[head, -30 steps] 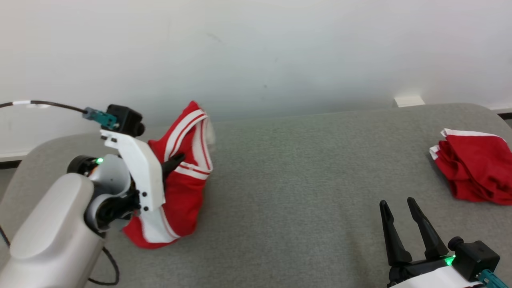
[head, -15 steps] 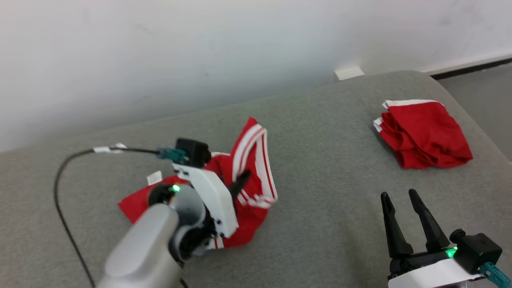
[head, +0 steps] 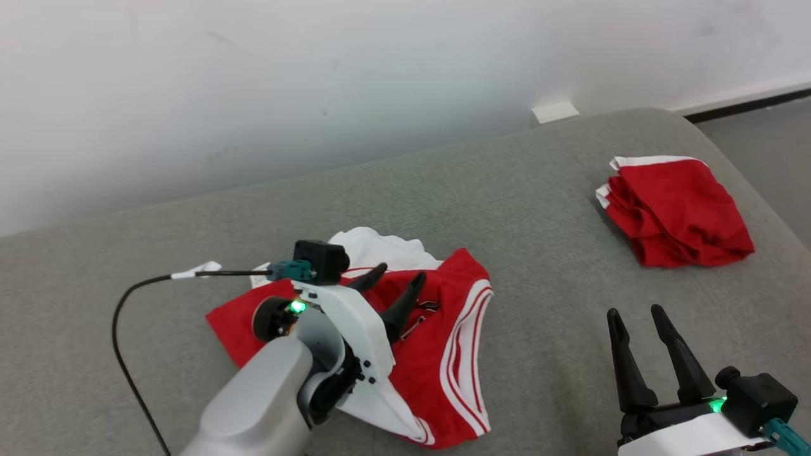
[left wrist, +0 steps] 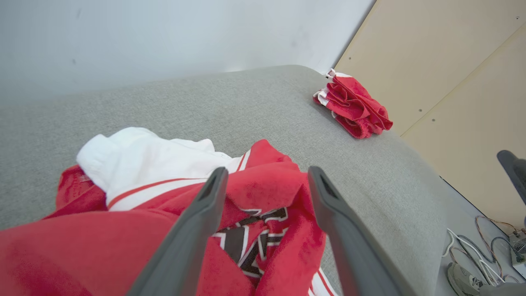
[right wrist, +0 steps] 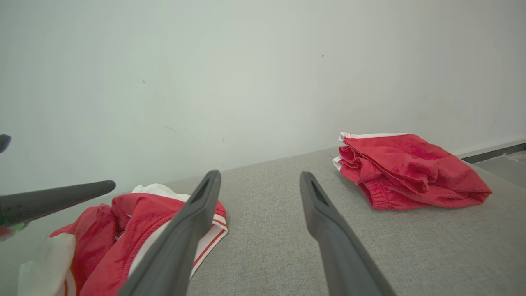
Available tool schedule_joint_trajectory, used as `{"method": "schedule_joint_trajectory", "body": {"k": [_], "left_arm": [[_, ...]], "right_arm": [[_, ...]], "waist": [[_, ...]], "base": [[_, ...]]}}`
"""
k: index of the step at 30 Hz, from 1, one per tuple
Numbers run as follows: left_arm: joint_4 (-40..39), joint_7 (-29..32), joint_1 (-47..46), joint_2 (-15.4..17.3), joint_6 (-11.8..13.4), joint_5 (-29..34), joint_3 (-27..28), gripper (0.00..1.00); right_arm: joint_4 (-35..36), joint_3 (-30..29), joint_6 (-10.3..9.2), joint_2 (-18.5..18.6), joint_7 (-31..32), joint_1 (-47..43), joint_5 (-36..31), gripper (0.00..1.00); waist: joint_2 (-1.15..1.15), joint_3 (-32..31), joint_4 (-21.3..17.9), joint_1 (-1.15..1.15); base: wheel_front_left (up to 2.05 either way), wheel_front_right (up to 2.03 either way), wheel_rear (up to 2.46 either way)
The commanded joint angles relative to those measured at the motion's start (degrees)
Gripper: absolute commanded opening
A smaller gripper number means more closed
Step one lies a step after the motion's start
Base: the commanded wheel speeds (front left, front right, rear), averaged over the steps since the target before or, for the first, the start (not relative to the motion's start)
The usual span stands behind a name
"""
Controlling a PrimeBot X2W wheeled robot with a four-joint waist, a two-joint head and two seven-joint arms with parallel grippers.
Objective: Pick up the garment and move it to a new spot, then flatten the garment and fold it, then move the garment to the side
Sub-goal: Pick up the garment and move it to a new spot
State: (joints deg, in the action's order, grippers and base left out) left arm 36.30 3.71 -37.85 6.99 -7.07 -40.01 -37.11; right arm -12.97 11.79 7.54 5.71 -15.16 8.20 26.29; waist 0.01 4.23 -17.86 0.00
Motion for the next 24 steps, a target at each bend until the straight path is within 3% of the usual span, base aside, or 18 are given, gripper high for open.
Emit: {"method": "schedule_joint_trajectory", "body": {"k": [1, 4, 11, 20, 24], "left_arm": [[-1.00, -1.55, -0.29, 0.94, -0.18, 0.74, 0.11, 1.00], [-3.44, -4.95, 1.03, 3.09, 0.68, 2.19, 0.63, 1.00], [-10.44, -11.31, 6.29, 7.68, 5.85, 3.18, 3.90, 1.00], [-24.30, -17.97, 20.17, 13.08, 16.32, 4.29, 11.50, 1.00], [-27.99, -18.67, 26.25, 14.12, 19.47, 5.88, 14.10, 1.00]], "right_arm": [[0.04, -0.43, -0.11, 0.47, 0.04, -0.69, -0.29, 1.00], [0.16, -0.64, -0.11, 0.85, 0.04, -1.50, -0.54, 1.00], [0.64, -1.09, -0.11, 1.77, 0.05, -3.05, -0.84, 1.00], [1.75, -2.71, -0.11, 1.91, 0.05, -5.18, -0.97, 1.00], [2.39, -3.48, -0.11, 1.79, 0.05, -6.02, -0.88, 1.00]], "waist": [[-0.01, -1.32, 2.00, 0.00], [-0.01, -2.51, 4.14, 0.00], [-0.01, -4.28, 7.85, 0.00], [-0.01, -5.17, 10.82, 0.00], [-0.01, -5.28, 11.34, 0.00]], "base": [[0.00, 0.00, 0.00], [0.00, 0.00, 0.00], [0.00, 0.00, 0.00], [0.00, 0.00, 0.00], [0.00, 0.00, 0.00]]}}
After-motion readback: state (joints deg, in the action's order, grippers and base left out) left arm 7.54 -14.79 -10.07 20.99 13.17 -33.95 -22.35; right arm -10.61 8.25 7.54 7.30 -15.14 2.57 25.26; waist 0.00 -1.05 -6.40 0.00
